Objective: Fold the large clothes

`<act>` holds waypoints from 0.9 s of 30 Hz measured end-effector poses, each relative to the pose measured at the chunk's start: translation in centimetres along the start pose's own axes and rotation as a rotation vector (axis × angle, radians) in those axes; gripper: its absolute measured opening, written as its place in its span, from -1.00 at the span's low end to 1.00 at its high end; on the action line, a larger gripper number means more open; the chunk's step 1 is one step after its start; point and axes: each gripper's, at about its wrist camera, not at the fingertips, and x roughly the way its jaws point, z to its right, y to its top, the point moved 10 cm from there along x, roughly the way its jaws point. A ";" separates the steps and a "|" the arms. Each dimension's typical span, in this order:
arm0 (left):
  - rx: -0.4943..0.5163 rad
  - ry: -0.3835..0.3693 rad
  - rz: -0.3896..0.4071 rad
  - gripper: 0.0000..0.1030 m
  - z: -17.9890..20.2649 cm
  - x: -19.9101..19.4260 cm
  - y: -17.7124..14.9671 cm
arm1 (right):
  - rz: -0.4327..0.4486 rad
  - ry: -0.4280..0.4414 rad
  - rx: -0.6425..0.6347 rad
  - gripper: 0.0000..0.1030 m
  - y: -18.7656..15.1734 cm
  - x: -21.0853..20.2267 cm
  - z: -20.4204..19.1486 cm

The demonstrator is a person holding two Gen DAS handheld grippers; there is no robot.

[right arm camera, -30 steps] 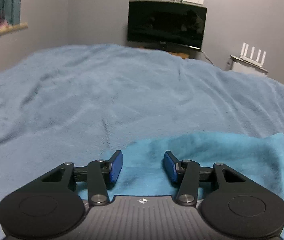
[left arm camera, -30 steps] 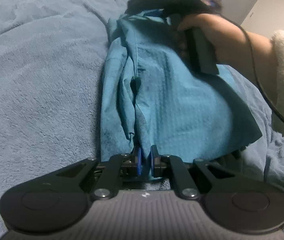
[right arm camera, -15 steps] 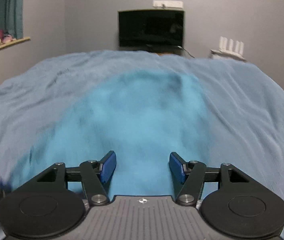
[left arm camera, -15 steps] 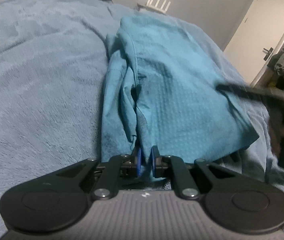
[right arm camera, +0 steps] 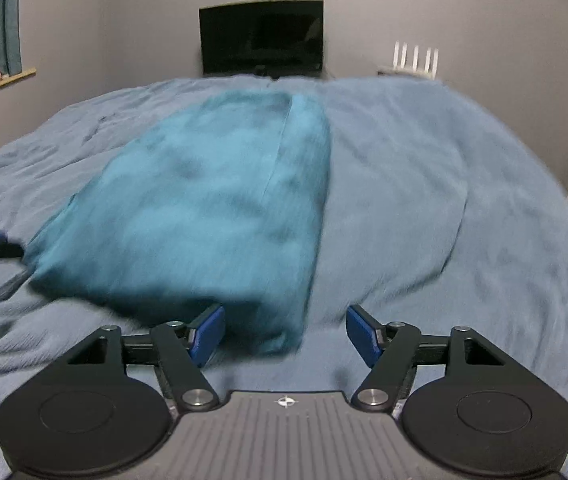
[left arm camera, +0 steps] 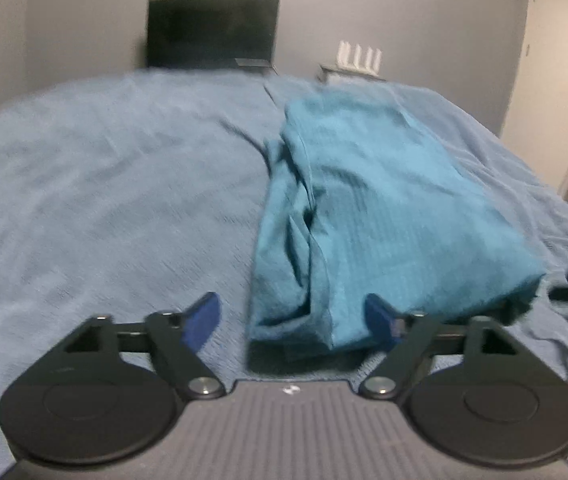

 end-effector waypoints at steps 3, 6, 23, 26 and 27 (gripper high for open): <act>0.054 0.066 0.027 0.90 1.0 -1.1 -0.1 | -0.035 0.037 0.012 0.47 -1.9 0.1 -1.6; 0.090 0.061 0.031 0.90 2.9 -2.2 -0.5 | -0.010 0.049 0.011 0.69 -2.6 -0.2 -3.0; 0.102 0.105 -0.166 0.97 6.0 -1.3 -5.3 | 0.027 0.028 -0.025 0.93 -2.8 0.9 -3.0; 0.104 0.104 -0.168 0.97 6.2 -0.9 -5.1 | 0.022 0.029 -0.025 0.93 -2.8 1.0 -3.0; 0.106 0.104 -0.169 0.97 6.2 -0.8 -5.1 | 0.021 0.030 -0.025 0.93 -2.8 1.1 -3.0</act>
